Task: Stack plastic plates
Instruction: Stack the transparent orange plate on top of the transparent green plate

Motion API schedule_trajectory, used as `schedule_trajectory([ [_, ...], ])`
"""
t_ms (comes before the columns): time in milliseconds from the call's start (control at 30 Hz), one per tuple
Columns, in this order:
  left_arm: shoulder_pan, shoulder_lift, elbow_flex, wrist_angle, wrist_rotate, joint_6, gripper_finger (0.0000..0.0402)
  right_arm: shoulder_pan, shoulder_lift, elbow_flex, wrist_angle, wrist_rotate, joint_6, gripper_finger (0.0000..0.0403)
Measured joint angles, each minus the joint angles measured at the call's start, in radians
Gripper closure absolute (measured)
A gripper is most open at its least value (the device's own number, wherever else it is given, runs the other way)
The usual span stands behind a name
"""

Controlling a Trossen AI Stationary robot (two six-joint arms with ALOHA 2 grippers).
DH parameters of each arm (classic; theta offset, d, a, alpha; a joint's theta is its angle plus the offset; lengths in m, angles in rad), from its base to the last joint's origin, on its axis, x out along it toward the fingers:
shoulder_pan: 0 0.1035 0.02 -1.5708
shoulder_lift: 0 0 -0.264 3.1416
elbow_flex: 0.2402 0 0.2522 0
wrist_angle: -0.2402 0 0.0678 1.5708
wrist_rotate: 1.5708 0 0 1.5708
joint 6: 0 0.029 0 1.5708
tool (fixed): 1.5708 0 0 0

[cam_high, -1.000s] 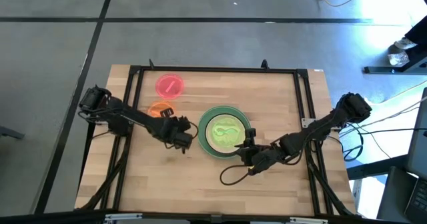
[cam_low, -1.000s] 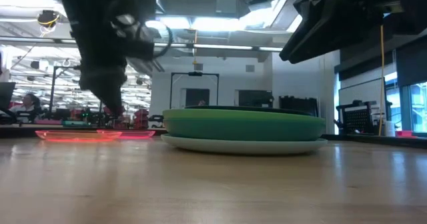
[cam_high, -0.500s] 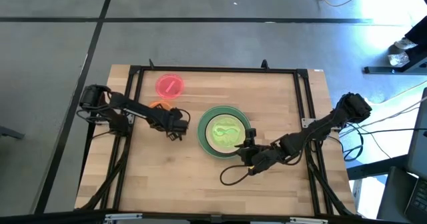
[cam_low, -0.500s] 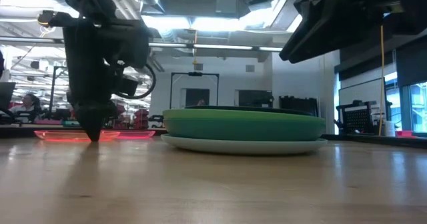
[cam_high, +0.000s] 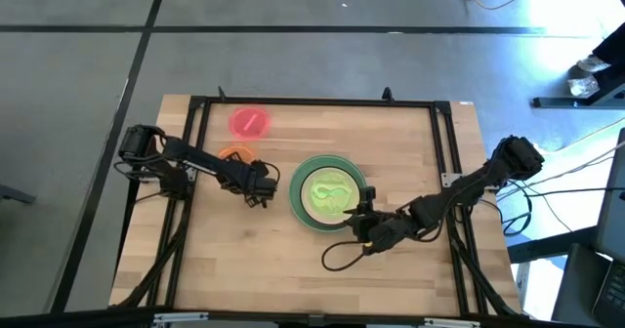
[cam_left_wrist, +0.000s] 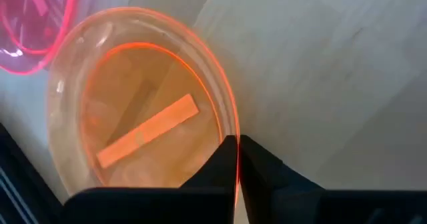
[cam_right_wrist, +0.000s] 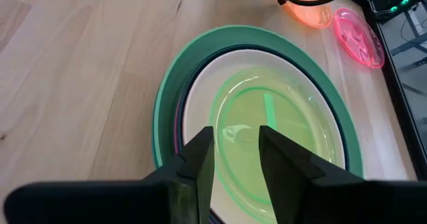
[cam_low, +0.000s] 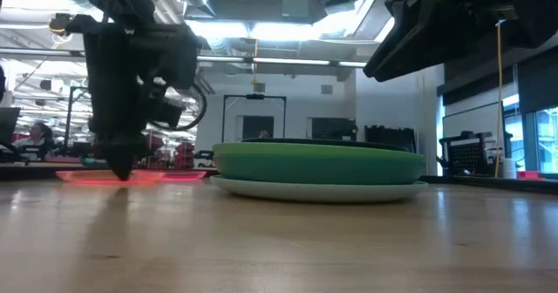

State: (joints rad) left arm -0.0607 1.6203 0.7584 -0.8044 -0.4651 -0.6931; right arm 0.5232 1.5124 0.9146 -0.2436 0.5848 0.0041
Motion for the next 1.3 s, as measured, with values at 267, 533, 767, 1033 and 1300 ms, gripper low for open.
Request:
schedule_trajectory([
  [267,-0.067,0.000,0.136,-0.115,-0.107,0.025,0.0399,0.000,0.000,0.000,0.000,0.000,-0.002,0.0292],
  [533,-0.167,-0.002,0.330,-0.104,-0.163,0.167,0.0400,0.000,0.000,0.000,0.000,0.000,-0.002,0.0292],
  [767,-0.235,-0.002,0.389,0.172,-0.143,0.423,0.0400,0.006,0.000,0.008,-0.057,0.000,0.016,0.0292],
  [1033,-0.272,-0.002,0.389,0.504,-0.095,0.686,0.0399,0.044,-0.006,0.108,-0.289,0.016,0.132,0.0292],
  [1300,-0.269,-0.002,0.357,0.633,-0.040,0.741,0.0399,0.126,-0.006,0.151,-0.452,0.137,0.229,0.0292],
])
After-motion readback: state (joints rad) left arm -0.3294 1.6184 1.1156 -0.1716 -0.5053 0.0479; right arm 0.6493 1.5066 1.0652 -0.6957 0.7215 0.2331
